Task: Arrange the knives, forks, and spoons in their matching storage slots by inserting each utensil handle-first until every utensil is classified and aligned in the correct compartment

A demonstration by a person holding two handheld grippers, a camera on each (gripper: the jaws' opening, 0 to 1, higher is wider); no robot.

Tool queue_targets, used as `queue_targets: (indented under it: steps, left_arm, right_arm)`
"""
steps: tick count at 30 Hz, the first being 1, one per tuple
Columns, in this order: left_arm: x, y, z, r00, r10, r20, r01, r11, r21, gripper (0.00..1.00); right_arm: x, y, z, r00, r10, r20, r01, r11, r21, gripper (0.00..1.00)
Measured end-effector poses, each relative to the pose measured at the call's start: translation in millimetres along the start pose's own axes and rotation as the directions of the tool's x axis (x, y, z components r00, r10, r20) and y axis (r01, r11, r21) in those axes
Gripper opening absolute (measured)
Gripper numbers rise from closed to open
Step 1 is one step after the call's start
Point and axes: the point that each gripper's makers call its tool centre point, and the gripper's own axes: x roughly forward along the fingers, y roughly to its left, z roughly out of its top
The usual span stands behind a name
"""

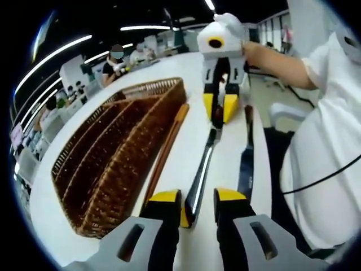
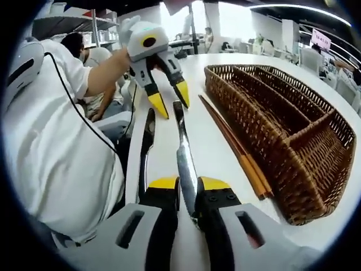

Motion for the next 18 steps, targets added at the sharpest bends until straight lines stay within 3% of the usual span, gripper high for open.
queue_targets:
  steps: [18]
  left_arm:
    - [1.9, -2.4, 0.8, 1.000, -0.006, -0.014, 0.007, 0.999, 0.050, 0.15]
  right_arm:
    - [2.2, 0.5, 1.0, 0.997, 0.067, -0.031, -0.064, 0.994, 0.087, 0.11]
